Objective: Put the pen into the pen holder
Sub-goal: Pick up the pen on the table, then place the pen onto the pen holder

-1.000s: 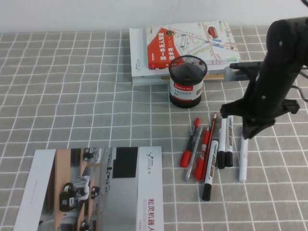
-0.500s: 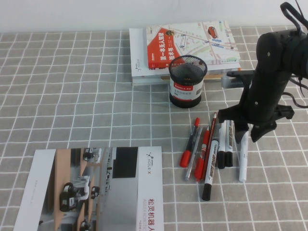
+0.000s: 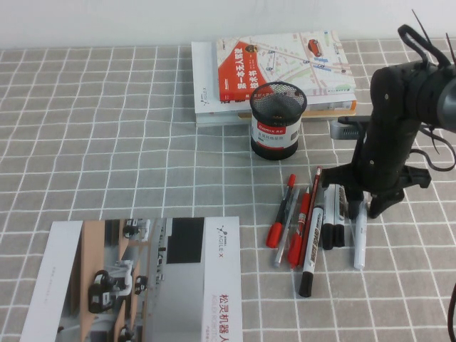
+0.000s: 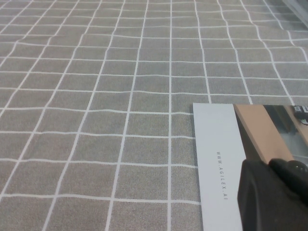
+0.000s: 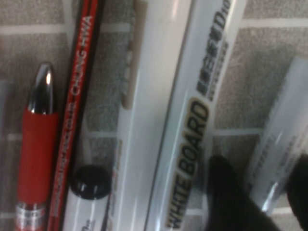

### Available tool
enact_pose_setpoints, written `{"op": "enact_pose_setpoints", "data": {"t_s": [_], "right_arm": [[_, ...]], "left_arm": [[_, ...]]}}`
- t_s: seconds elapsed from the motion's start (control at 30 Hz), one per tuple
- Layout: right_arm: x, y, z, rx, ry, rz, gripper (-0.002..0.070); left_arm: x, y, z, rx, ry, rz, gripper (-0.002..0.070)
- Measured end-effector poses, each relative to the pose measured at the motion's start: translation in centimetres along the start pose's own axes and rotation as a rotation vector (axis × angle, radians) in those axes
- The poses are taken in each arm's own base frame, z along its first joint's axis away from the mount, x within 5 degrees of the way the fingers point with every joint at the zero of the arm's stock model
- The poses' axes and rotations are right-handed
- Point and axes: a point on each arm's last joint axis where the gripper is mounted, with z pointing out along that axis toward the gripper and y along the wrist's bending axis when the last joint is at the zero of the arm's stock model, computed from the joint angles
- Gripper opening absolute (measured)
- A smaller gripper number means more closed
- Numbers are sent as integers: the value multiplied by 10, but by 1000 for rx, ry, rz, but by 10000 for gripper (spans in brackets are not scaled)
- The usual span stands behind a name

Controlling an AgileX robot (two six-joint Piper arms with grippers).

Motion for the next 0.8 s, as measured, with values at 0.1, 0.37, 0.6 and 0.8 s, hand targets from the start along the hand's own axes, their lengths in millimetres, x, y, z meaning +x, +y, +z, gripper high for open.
{"op": "enact_pose_setpoints", "data": {"t_s": [0.1, 0.37, 0.6, 0.8], "right_arm": [[0, 0, 0, -3, 1, 3, 201], [-3, 2, -11, -28, -76, -50, 101], [26, 9, -102, -187, -576, -178, 101], [82, -13, -126, -348, -1034, -185, 101]], "left_arm": [[0, 0, 0, 0, 0, 0, -3], [0, 0, 0, 0, 0, 0, -3], [0, 0, 0, 0, 0, 0, -3], [0, 0, 0, 0, 0, 0, -3]]}}
